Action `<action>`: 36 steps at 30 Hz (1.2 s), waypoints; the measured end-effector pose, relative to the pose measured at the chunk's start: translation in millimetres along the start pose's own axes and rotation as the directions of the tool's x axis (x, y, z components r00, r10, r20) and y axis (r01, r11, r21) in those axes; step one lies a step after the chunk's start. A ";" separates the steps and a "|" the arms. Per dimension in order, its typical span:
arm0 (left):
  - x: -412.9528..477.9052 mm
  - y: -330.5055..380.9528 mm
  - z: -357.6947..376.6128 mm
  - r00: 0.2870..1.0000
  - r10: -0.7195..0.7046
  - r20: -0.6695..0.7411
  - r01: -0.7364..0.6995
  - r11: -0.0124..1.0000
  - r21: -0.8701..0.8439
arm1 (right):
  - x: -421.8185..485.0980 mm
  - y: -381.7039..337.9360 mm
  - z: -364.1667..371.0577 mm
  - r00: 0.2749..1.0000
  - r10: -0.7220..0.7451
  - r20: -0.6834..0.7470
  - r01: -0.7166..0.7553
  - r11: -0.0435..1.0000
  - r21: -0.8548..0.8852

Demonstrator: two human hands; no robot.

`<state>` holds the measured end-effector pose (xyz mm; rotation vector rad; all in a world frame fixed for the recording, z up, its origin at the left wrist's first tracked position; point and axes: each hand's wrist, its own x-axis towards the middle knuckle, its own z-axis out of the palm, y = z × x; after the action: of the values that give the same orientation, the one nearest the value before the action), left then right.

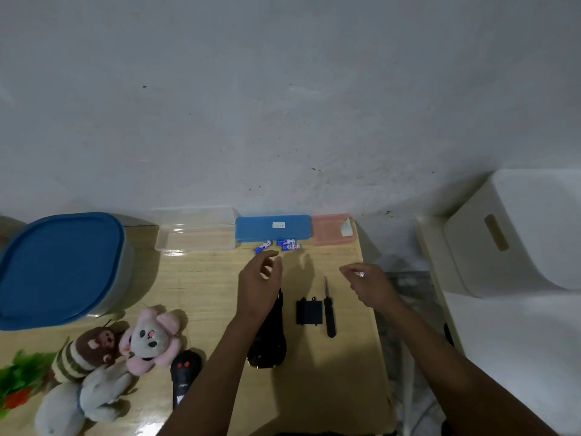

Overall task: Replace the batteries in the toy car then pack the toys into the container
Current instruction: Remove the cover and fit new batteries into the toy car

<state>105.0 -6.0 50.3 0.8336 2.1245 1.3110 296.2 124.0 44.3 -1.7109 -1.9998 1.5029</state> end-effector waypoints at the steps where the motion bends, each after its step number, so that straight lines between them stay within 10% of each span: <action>1: 9.5 5.5 10.2 0.997 -0.010 0.080 0.008 1.000 0.025 | 10.4 0.5 -2.8 0.997 -0.069 -0.018 0.067 0.994 -0.089; 6: 51.5 11.2 65.1 0.926 -0.117 0.358 0.058 0.983 0.172 | 63.1 -8.4 -16.4 0.975 -0.220 0.033 0.199 0.796 -0.572; 12: 69.7 -2.4 103.3 0.929 -0.131 0.346 0.055 0.974 0.219 | 102.9 -21.4 -11.1 0.937 -0.327 0.123 0.290 0.529 -0.798; 27: 72.6 -21.5 126.0 0.966 -0.171 0.193 0.160 0.984 0.072 | 115.9 -38.6 -3.8 0.845 -0.382 0.375 0.460 0.163 -0.873; 36: 73.3 -29.3 127.9 0.960 -0.214 0.181 0.217 0.976 0.001 | 115.7 -73.3 -23.1 0.833 -0.370 0.412 0.503 0.192 -0.843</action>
<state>136.0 113.2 -35.7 0.6644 1.9945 1.0988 218.9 239.1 52.2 -0.8872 -3.3802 0.0827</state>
